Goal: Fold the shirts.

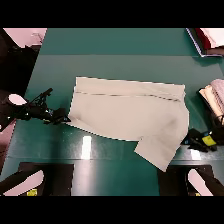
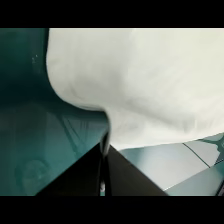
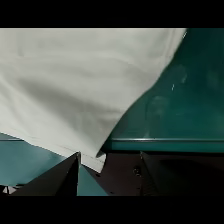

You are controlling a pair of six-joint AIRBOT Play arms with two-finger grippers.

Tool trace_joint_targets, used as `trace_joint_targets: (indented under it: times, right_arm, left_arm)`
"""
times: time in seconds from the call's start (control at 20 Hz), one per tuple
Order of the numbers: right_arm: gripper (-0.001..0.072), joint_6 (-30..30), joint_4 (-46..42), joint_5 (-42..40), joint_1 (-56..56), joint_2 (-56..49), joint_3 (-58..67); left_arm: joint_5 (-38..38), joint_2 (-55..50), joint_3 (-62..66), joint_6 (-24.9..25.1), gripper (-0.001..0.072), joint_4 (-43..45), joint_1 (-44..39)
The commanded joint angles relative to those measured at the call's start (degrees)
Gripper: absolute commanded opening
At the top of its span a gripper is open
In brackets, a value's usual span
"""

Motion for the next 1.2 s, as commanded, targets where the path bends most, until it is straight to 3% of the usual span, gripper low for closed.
trace_joint_targets:
  times: [0.0,0.45,0.5,0.6,0.65,0.7,0.95,1.15]
  right_arm:
    - [0.0427,1.95,0.26,-0.5,-4.48,1.29,-7.3]
    - [0.0403,1.97,10.58,-10.36,-0.24,1.29,-11.82]
    - [0.0321,1.99,10.45,-10.43,1.18,1.29,-11.82]
    - [0.0233,1.95,10.4,-10.82,3.32,1.31,-11.82]
    - [0.0063,1.75,10.38,-11.1,4.04,1.31,-11.76]
    - [0.0018,1.49,10.05,-11.78,4.66,1.31,-11.41]
    - [0.0017,1.51,-1.6,-8.76,7.82,4.17,-0.2]
    - [0.0016,1.49,-3.45,-3.48,9.62,10.27,8.33]
  left_arm:
    - [0.24,0.02,0.74,0.11,0.0025,-0.11,0.04]
    - [0.2,0.02,0.74,0.52,0.0026,-0.13,0.04]
    - [0.13,0.02,0.74,0.52,0.0026,-0.13,0.04]
    - [-0.46,0.02,0.74,0.55,0.0026,-0.13,0.04]
    - [-0.9,0.04,0.74,0.59,0.0025,-0.07,0.07]
    - [-1.07,0.09,0.79,1.14,0.0025,-0.04,0.07]
    - [-4.09,5.51,4.2,-0.15,0.0024,6.36,0.07]
    - [-11.58,14.45,4.04,-0.2,0.0024,9.4,0.04]
